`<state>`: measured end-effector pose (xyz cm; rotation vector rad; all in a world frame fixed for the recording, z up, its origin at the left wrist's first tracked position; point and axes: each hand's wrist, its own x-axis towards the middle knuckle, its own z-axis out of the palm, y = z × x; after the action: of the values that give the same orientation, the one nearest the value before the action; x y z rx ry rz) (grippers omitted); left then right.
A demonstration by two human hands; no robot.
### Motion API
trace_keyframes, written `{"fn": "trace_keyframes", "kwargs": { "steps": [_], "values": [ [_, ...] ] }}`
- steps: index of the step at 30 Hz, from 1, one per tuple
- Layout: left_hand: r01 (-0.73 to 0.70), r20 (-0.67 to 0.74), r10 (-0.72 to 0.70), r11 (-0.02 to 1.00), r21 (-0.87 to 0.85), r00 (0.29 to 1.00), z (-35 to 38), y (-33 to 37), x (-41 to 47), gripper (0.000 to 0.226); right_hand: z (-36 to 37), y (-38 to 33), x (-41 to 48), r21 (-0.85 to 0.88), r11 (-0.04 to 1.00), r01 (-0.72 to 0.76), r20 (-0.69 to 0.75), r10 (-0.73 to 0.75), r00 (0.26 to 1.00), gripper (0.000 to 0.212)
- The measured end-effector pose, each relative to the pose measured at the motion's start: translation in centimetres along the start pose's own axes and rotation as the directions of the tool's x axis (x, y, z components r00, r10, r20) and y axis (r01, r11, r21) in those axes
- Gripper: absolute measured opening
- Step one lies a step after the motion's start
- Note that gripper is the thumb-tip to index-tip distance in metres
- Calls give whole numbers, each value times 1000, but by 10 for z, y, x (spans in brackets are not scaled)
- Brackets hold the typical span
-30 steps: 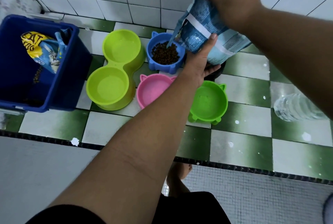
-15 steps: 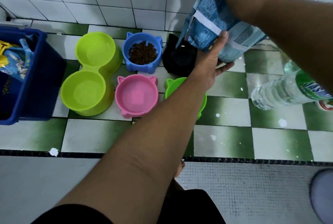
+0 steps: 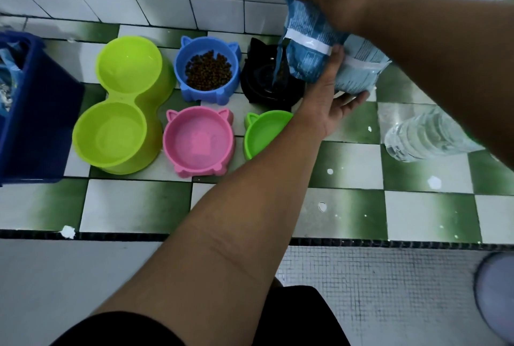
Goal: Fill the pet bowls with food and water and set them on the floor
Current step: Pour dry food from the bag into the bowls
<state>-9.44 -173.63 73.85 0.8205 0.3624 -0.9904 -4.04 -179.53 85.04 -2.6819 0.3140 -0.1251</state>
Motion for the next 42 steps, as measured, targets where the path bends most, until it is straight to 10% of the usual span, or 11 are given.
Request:
{"fn": "trace_keyframes", "kwargs": {
  "steps": [36,42],
  "values": [
    [14,-13,-12,984,175,1000,5,-8,4,49,-17,24,-27,-46,997,-62,-71,58,996,42],
    [-33,-64,49,975,221,997,15,-6,-8,97,-24,35,-36,-16,994,-109,-120,107,987,45]
  ]
}}
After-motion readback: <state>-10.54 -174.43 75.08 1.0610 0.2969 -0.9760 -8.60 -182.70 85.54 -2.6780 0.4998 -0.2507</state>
